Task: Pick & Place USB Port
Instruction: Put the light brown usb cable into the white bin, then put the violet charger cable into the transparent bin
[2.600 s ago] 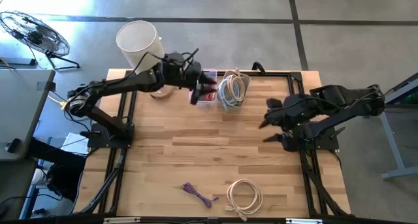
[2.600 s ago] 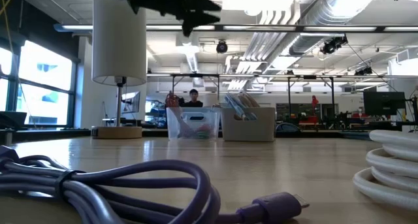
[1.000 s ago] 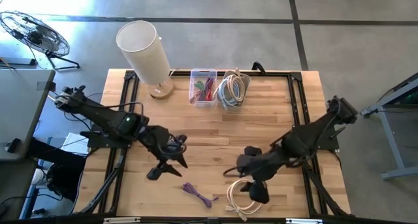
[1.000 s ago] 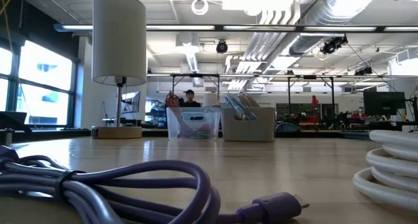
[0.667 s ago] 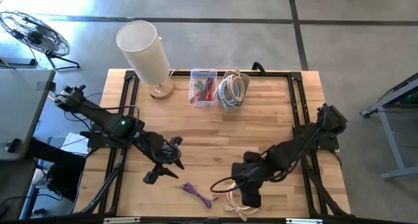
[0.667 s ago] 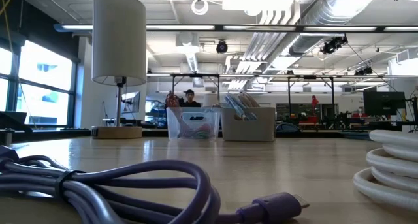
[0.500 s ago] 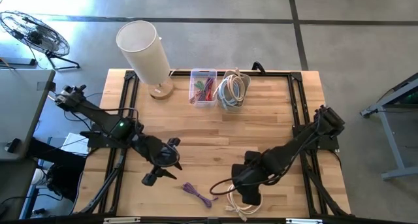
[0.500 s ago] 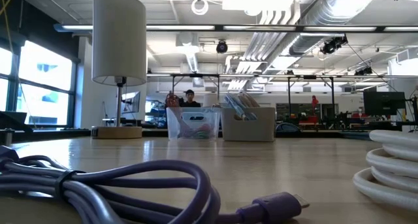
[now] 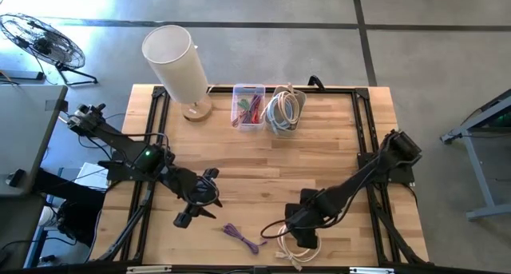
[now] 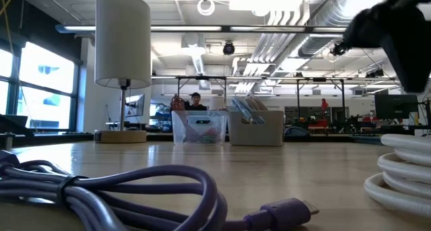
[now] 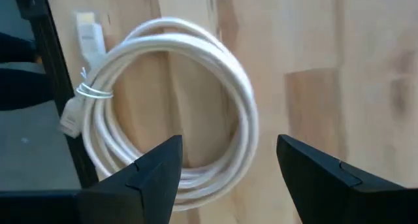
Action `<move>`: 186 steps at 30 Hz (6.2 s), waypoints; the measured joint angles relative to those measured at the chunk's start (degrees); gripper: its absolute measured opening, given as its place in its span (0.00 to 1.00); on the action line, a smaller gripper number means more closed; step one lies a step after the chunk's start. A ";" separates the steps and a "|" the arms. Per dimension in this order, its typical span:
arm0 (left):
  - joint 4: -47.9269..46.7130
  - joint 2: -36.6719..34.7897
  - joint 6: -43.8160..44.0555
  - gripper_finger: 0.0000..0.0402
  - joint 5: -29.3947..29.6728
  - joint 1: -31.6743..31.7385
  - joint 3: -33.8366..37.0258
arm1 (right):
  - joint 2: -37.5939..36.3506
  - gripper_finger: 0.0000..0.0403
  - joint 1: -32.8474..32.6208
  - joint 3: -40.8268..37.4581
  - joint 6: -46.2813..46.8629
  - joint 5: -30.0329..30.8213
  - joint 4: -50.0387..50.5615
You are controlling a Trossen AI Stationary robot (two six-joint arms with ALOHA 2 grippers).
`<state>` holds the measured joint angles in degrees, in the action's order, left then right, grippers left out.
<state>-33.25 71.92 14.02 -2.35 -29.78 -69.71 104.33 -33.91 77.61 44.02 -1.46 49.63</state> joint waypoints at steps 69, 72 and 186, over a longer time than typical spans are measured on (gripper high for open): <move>-0.44 0.07 5.29 0.41 32.17 0.15 0.09 | -23.37 0.08 26.77 7.58 -40.74 30.77 19.10; -1.82 0.07 5.28 0.41 38.09 0.16 0.09 | -29.77 0.08 32.06 5.21 -45.29 26.55 11.84; -27.56 16.16 -12.78 0.41 8.18 0.20 -11.41 | -57.59 0.67 68.81 -21.12 -38.87 -20.80 -15.73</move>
<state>-60.81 88.08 1.24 5.83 -29.58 -81.12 46.75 34.90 56.49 5.16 -22.26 33.90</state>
